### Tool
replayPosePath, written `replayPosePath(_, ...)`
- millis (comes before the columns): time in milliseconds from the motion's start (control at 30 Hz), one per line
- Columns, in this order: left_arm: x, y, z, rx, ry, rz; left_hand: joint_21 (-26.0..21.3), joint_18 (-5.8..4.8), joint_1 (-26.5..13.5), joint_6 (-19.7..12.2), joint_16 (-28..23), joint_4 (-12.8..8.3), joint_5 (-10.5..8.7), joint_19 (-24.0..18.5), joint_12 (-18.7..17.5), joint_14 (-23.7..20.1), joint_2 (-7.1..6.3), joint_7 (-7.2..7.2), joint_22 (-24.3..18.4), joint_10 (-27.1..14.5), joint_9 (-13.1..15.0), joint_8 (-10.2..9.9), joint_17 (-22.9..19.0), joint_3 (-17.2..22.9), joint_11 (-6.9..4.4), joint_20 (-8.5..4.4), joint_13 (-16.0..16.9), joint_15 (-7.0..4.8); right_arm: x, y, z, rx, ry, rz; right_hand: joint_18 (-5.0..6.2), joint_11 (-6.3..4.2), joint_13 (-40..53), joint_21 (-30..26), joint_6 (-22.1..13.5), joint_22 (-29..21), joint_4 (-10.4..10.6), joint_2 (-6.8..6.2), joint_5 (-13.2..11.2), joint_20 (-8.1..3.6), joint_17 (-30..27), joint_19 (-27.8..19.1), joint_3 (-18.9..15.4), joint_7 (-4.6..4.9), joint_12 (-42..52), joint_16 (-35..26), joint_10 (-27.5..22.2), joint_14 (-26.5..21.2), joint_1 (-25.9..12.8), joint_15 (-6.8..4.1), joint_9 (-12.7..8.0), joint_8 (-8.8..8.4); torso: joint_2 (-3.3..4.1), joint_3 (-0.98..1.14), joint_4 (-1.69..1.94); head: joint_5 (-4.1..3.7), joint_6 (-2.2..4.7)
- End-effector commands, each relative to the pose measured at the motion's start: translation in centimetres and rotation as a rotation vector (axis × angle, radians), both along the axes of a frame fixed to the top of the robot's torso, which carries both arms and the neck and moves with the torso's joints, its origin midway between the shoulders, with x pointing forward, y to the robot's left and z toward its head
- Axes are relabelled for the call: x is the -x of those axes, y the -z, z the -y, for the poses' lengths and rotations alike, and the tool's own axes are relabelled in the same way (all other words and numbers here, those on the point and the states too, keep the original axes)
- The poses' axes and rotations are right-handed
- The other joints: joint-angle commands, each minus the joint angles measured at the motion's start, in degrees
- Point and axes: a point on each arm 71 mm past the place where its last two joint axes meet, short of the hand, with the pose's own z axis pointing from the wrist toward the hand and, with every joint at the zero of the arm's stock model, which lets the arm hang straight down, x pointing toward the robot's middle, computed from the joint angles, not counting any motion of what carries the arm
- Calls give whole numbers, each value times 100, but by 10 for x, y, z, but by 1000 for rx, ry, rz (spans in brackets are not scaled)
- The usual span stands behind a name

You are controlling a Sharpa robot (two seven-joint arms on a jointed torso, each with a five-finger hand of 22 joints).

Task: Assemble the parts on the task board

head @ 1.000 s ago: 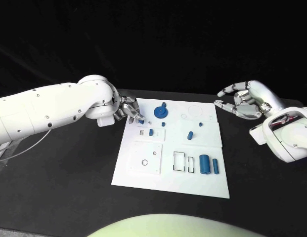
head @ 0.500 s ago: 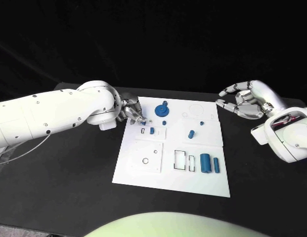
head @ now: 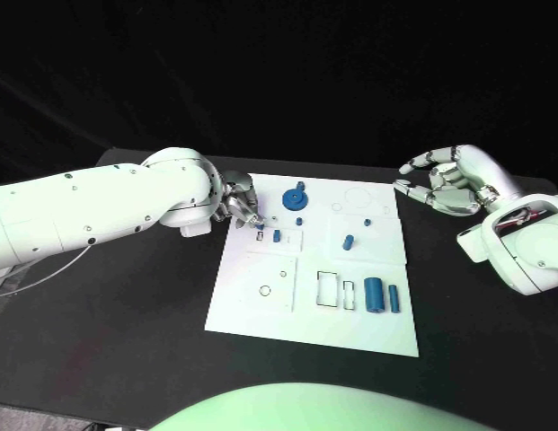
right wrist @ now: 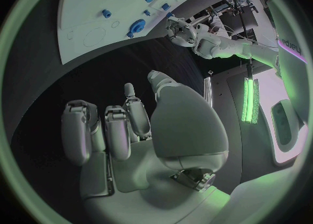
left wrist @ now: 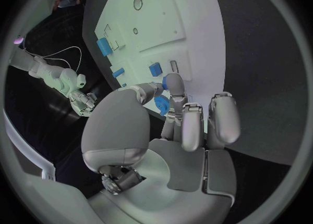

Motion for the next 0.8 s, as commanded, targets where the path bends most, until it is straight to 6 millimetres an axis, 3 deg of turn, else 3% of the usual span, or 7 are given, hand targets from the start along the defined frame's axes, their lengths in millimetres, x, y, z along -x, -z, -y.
replayPosePath(33,1,3,2,-31,29,-18,24,-44,22,42,-4,-1198,28,18,36,397,-32,-6,-5,28,3,26,577,1160,-3,-14,7,-42,0,0,-1,1,-9,4,89,-6,313,-35,-46,972,-6,-12,26,-32,1230,173,-20,3,-14,-27,-16,522,-48,-31,8,23,2,-2,-2,9,3)
replayPosePath(800,0,12,3,-67,51,-62,1,-34,23,47,-8,-1203,37,-9,29,394,-34,-7,-50,27,2,20,567,1169,-4,-18,1,-45,0,1,-2,1,-13,1,91,-7,304,-45,-50,968,-6,-7,34,-33,1225,170,-21,2,-23,-30,-21,521,-73,-32,9,31,4,0,-10,24,-34)
